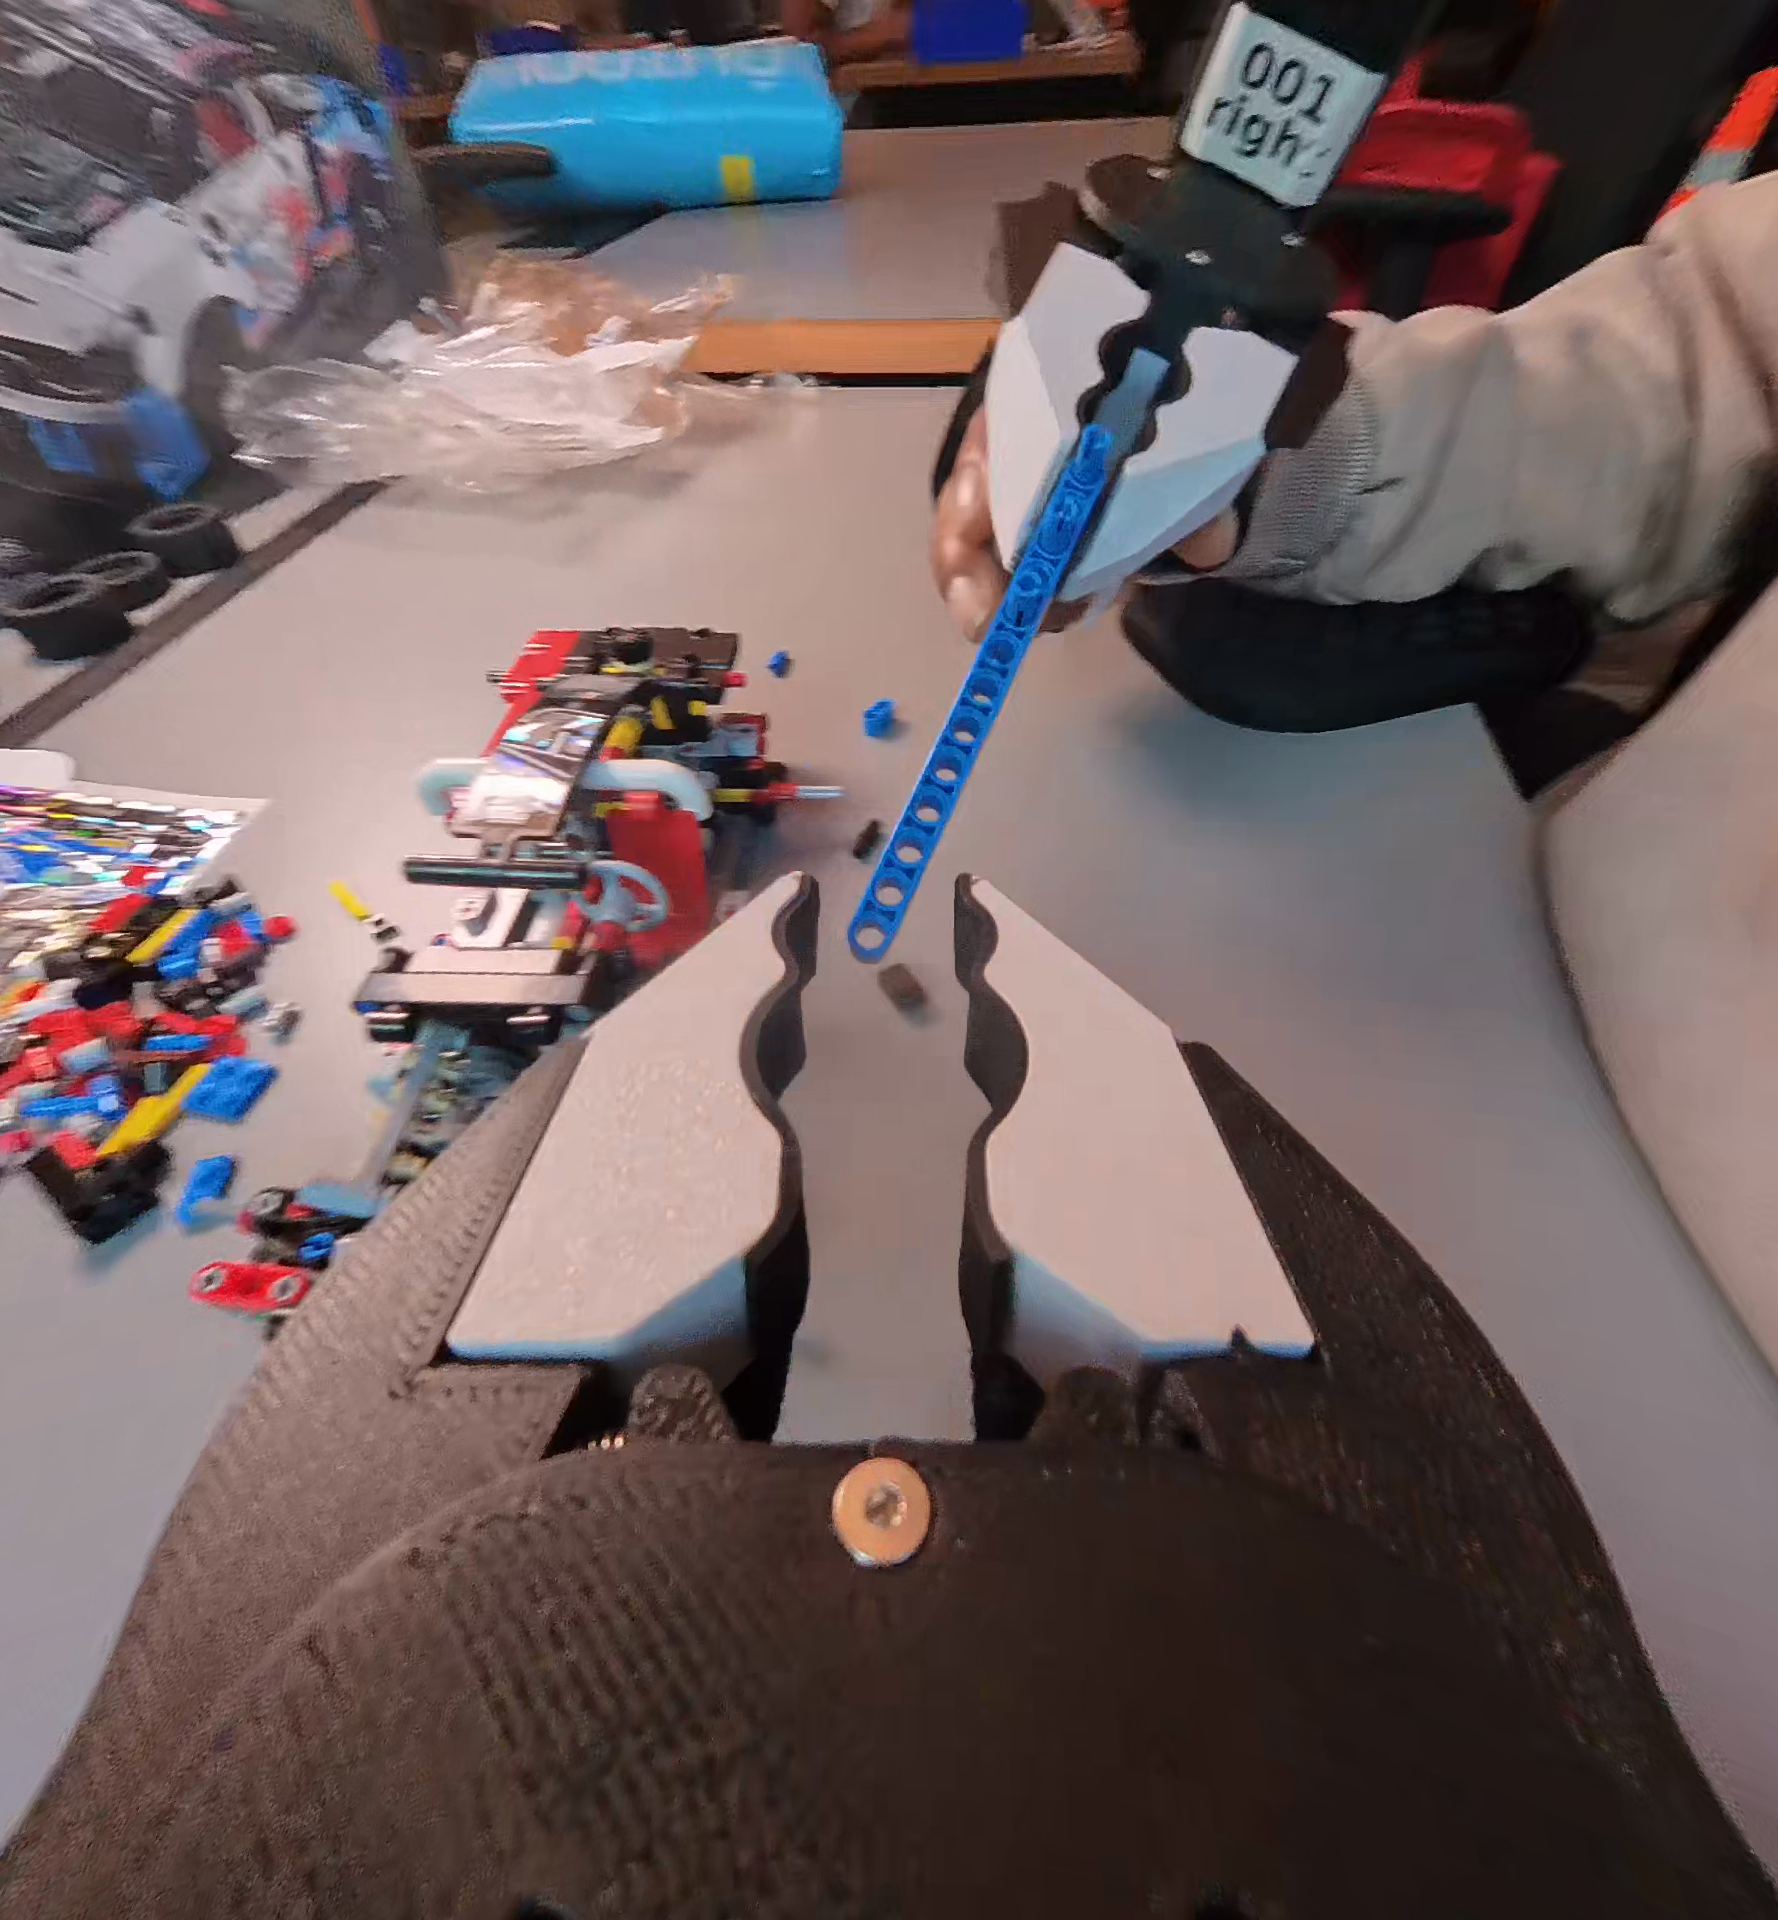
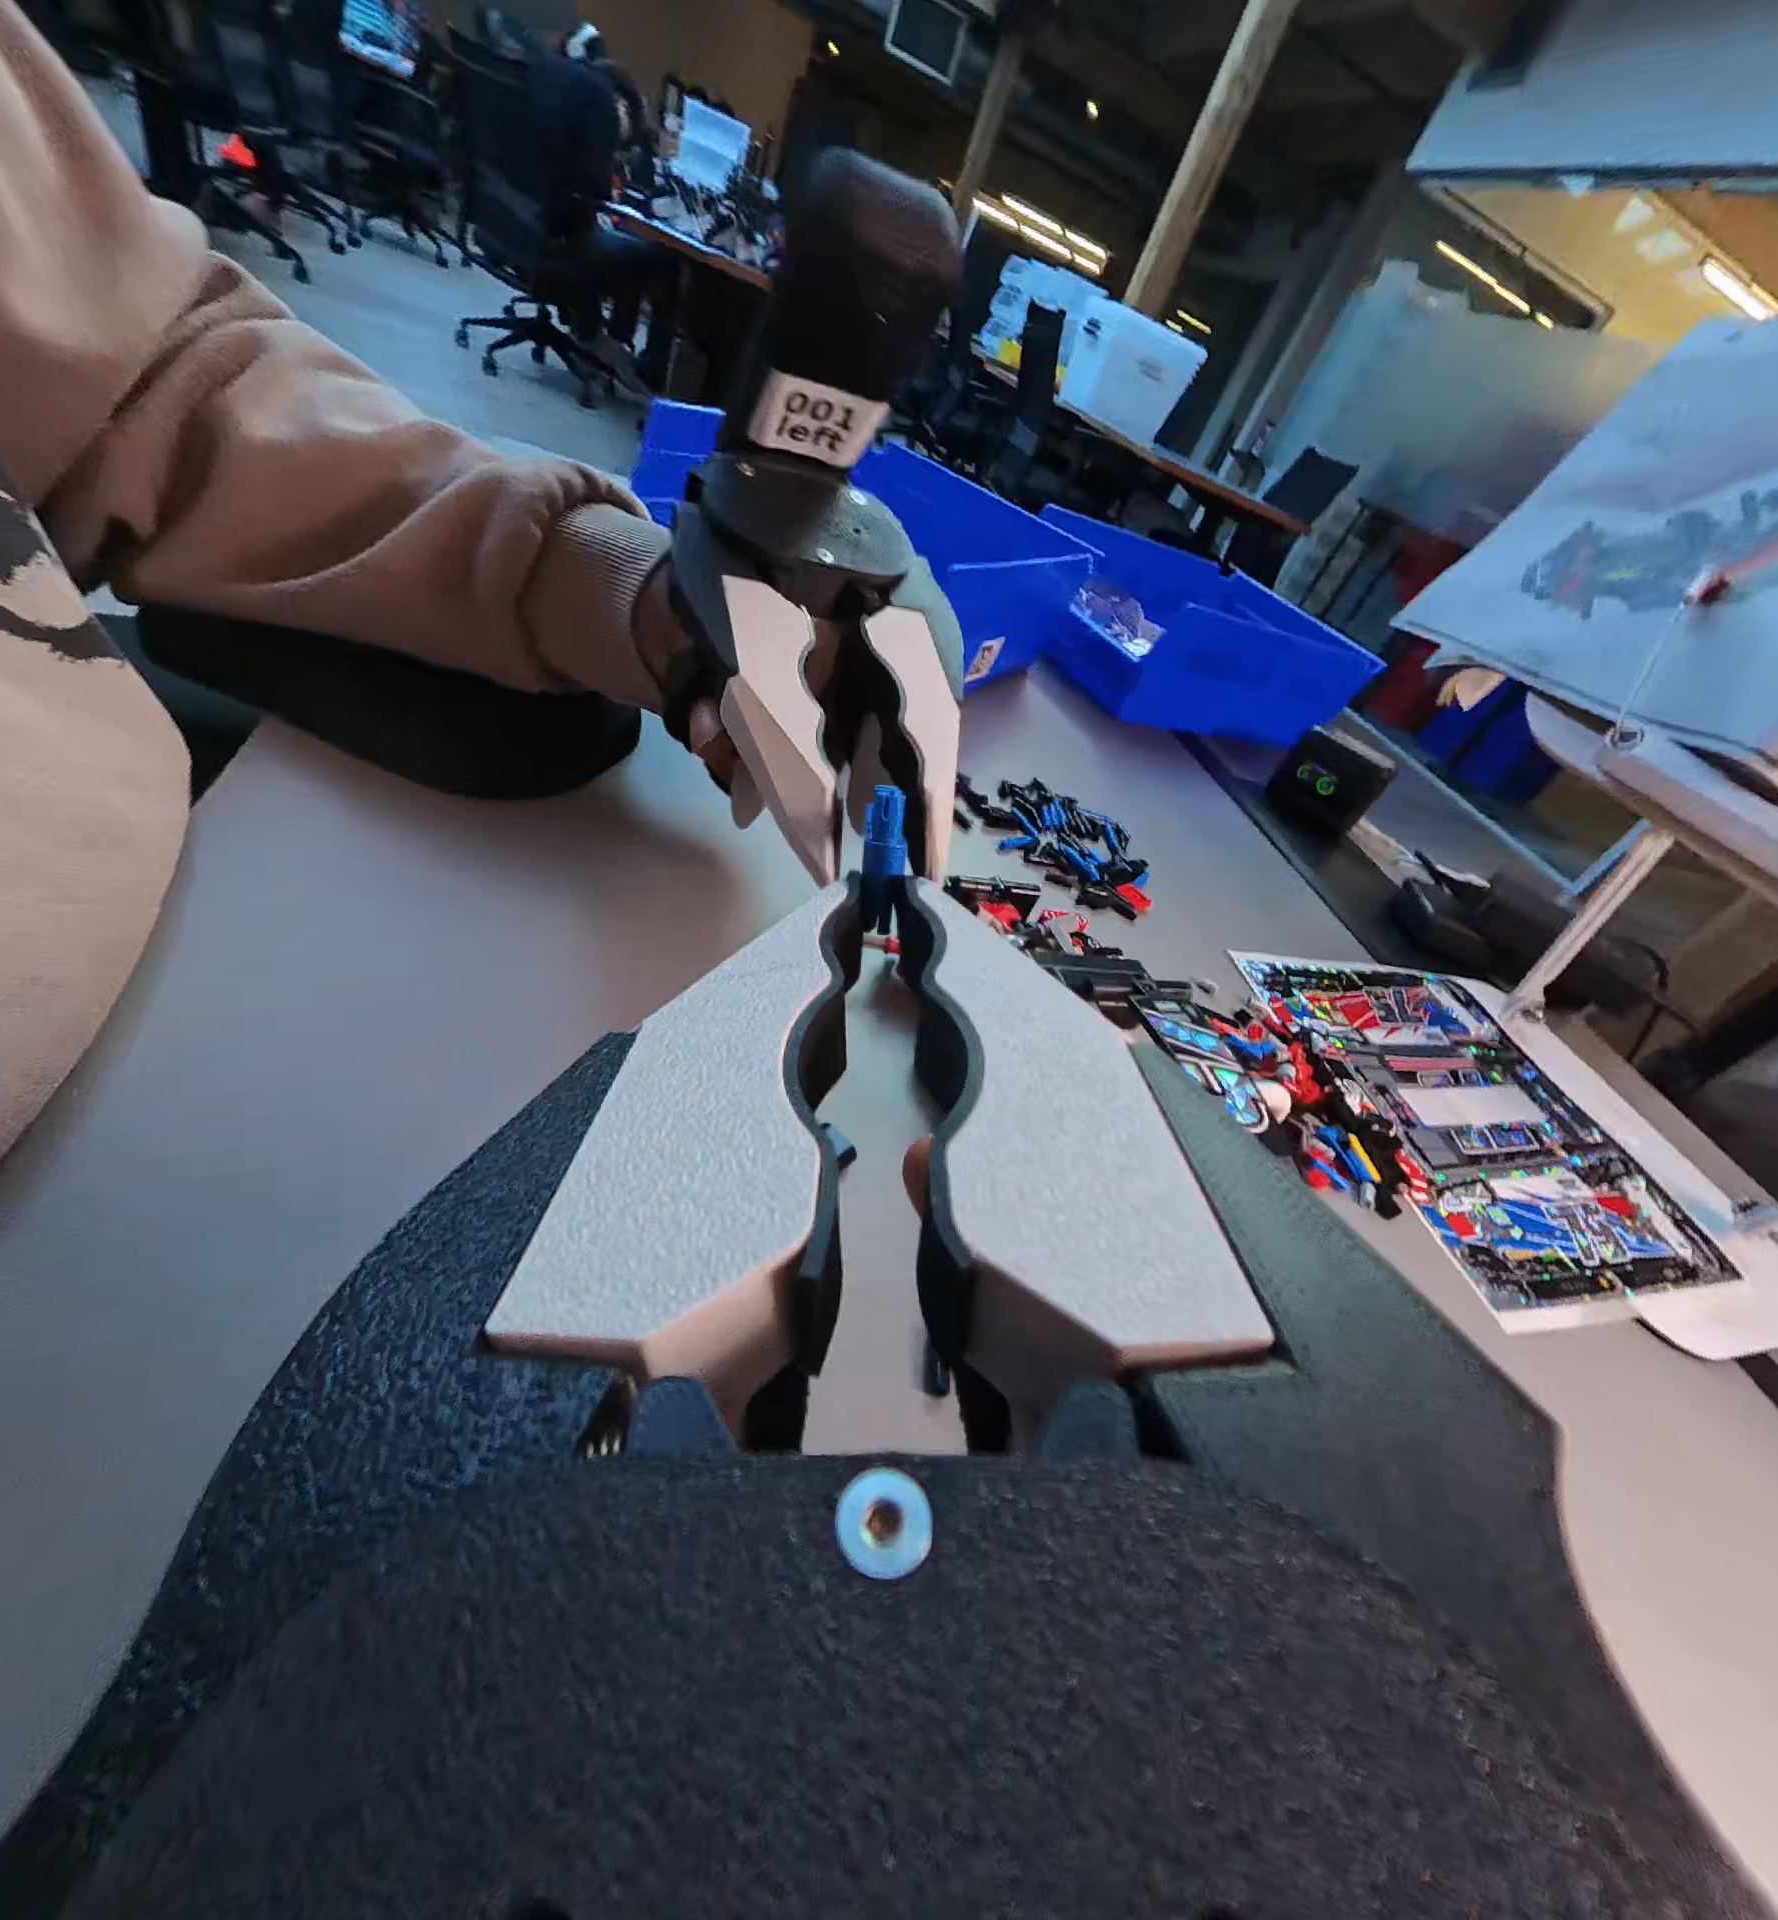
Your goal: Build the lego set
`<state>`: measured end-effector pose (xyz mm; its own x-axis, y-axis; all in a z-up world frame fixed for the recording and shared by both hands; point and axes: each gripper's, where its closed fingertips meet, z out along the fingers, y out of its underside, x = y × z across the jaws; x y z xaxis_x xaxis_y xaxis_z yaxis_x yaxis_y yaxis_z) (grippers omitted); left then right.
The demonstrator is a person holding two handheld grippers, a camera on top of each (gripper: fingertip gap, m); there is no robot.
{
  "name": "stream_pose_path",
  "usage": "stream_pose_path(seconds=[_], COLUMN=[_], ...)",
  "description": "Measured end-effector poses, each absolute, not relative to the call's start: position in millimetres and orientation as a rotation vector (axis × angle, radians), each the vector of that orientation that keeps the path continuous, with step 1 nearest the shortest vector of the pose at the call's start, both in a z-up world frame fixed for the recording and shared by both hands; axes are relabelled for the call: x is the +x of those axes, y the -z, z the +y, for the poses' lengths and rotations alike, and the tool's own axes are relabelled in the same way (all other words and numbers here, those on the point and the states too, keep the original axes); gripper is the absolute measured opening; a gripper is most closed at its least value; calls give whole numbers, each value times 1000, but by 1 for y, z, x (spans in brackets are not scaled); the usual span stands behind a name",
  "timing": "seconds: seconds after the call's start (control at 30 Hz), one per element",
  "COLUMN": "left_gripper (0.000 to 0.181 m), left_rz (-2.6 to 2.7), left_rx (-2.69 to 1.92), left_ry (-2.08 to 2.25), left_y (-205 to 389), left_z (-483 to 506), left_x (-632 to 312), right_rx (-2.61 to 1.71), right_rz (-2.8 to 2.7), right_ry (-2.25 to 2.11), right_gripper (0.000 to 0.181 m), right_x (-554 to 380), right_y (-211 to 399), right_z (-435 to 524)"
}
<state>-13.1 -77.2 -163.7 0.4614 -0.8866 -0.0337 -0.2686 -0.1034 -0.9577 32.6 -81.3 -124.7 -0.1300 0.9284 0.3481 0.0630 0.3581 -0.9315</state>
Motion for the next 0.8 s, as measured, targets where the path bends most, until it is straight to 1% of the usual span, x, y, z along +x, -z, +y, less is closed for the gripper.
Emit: stream_pose_path(seconds=[0.03, 0.07, 0.1, 0.23, 0.43, 0.6, 0.7, 0.8], left_gripper=[24, 20, 13, 6, 5, 5, 5, 5], left_rz=[1042, 1065, 1082, 1132, 1210, 1346, 1417, 1473], left_rx=[-1635, -1633, -1629, -1575, -1580, -1542, -1533, -1527], left_ry=[785, 823, 813, 670, 521, 262, 145, 27], left_y=[165, 167, 169, 168, 182, 200, 211, 219], left_z=[-84, -89, -90, -89, -85, -79, -77, -75], left_x=[-9, -6, -5, -3, -3, -12, -16, -20], right_rx=[-904, -884, -859, -891, -956, -1059, -1109, -1181], right_rz=[-1520, -1542, -1576, -1618, -1695, -1791, -1802, -1812], right_ry=[-977, -948, -910, -763, -628, -479, -543, -620], right_gripper=[3, 4, 3, 4, 5, 6, 6, 11], right_x=[34, 35, 36, 40, 40, 42, 42, 45], right_y=[123, 125, 130, 147, 173, 203, 208, 212], right_z=[-86, -87, -88, -72, -58, -44, -47, -48])
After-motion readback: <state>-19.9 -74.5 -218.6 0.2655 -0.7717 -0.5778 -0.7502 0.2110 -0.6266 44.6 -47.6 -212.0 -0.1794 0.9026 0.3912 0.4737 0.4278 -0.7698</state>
